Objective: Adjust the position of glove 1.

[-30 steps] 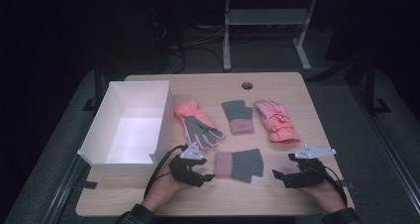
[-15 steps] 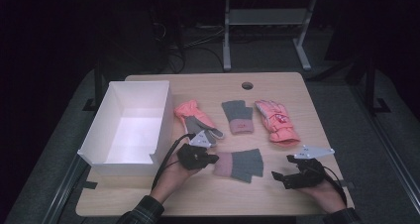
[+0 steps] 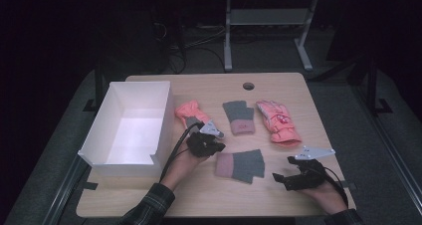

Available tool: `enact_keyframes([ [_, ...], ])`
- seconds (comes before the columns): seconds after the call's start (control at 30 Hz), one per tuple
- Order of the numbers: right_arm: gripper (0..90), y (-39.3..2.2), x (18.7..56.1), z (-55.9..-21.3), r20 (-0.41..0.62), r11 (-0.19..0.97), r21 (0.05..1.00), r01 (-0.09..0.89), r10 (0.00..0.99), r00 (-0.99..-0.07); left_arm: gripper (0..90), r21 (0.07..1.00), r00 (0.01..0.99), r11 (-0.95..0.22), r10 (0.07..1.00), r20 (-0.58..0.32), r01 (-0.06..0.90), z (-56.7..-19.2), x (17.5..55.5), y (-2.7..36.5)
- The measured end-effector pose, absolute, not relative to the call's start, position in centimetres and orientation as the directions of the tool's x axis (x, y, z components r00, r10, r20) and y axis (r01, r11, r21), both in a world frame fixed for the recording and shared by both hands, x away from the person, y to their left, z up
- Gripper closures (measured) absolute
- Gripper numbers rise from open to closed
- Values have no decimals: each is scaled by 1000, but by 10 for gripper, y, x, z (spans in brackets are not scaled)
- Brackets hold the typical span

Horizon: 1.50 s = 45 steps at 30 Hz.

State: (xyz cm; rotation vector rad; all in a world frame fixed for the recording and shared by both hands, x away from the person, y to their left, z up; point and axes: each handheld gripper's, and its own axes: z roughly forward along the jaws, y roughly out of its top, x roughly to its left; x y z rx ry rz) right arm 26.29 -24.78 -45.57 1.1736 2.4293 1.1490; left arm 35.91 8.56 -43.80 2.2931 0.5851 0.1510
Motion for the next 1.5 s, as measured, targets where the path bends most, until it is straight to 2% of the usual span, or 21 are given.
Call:
enact_keyframes([
  [0.37,133,-249,263,-457,155,366,725,584,739,-656,895,645,896,-666,439,-66,374,-451,365,77],
  [0.73,140,-249,261,-456,153,368,725,582,737,-658,895,623,899,-678,426,-98,390,-451,352,81],
  [0.77,163,-249,261,-456,157,369,725,582,734,-660,895,624,898,-675,427,-105,394,-451,350,82],
  [0.87,314,-245,257,-455,165,379,728,571,712,-683,895,622,901,-678,418,-112,392,-452,346,85],
  [0.97,516,-239,255,-453,177,392,731,559,682,-709,895,620,900,-677,418,-120,397,-453,343,88],
  [1.0,609,-236,255,-452,180,402,729,554,668,-722,895,623,896,-669,425,-127,406,-453,342,88],
  [1.1,785,-225,255,-452,177,434,727,532,631,-755,895,619,891,-666,435,-130,415,-454,341,91],
  [1.17,862,-219,255,-453,173,453,725,519,609,-774,895,617,892,-669,434,-128,414,-454,341,91],
  [1.23,899,-211,255,-454,181,462,719,519,596,-782,895,614,894,-676,432,-119,408,-454,341,91],
  [1.5,900,-187,267,-460,187,498,710,499,549,-814,895,605,902,-692,418,-109,394,-454,340,90],
])
